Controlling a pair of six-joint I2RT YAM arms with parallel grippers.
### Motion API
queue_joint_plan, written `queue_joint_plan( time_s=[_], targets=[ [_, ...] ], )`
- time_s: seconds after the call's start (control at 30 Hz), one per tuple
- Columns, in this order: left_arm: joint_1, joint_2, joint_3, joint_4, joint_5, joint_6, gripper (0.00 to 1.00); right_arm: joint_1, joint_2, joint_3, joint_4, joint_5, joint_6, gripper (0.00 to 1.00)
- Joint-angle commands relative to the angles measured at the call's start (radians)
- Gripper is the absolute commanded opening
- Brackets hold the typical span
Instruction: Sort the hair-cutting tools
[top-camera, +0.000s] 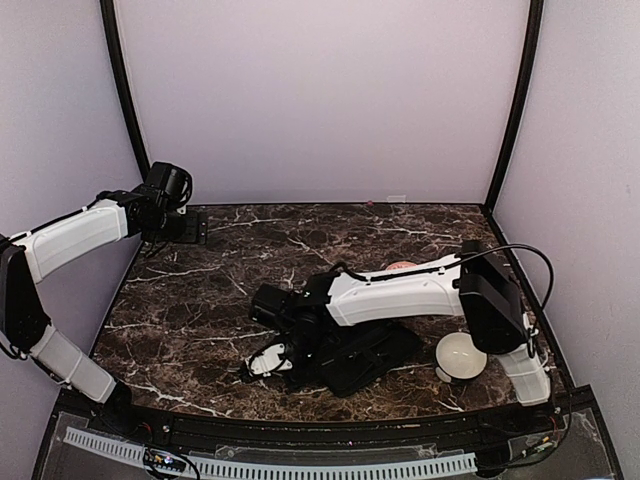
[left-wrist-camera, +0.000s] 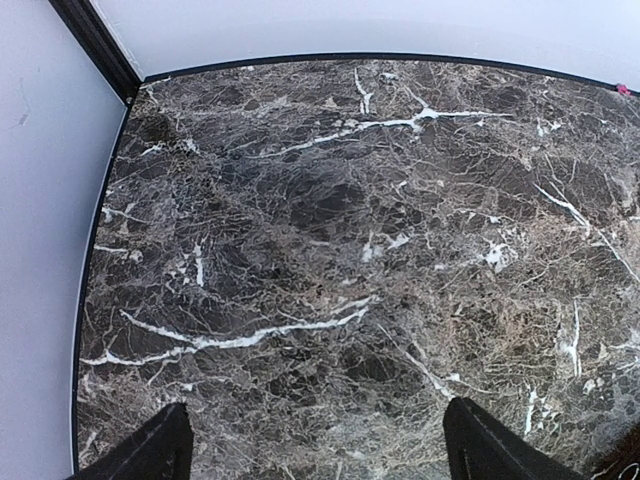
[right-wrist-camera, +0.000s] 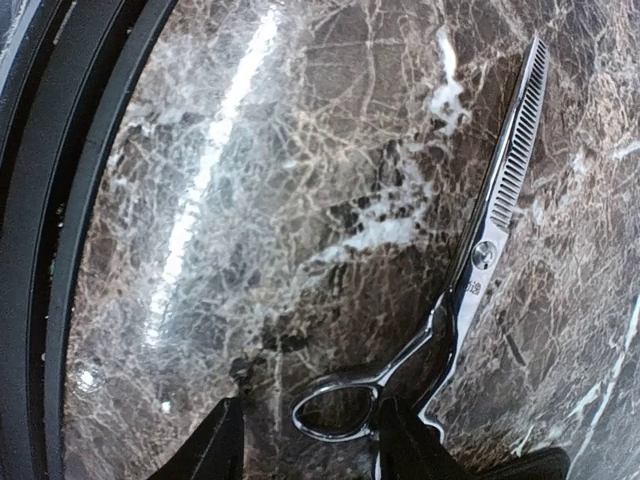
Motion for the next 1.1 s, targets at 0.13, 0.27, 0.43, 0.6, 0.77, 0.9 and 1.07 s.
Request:
queue_joint_plan(
  time_s=[0.13,0.27,0.43,0.6,0.77,0.9,1.07],
  targets=[
    [-0.001,-0.005,-0.005,-0.005,0.016,0.010,0.89,0.017,-0.131,-0.058,0.024,0.043,0.117,0.46],
    [-0.002,-0.004,-0.004,-0.005,0.025,0.010,0.89,0.019,-0.154,-0.111,0.065,0.036,0.192,0.38],
    [-0.002,-0.006,-0.004,-0.005,0.025,0.010,0.89,0.024,-0.112,-0.116,0.076,0.008,0.276,0.33],
    [-0.003,-0.007,-0.005,-0.005,0.025,0.010,0.89,0.026,-0.080,-0.097,0.085,0.017,0.307,0.32],
    [-0.001,-0.010,-0.004,-0.005,0.025,0.013,0.89,0.025,-0.053,-0.076,0.083,0.011,0.316,0.30],
    [-0.002,-0.010,-0.004,-0.005,0.031,0.013,0.89,0.026,-0.037,-0.068,0.082,0.006,0.321,0.28],
    [-0.002,-0.012,-0.004,-0.005,0.036,0.014,0.89,0.027,-0.016,-0.053,0.083,-0.004,0.336,0.28]
  ],
)
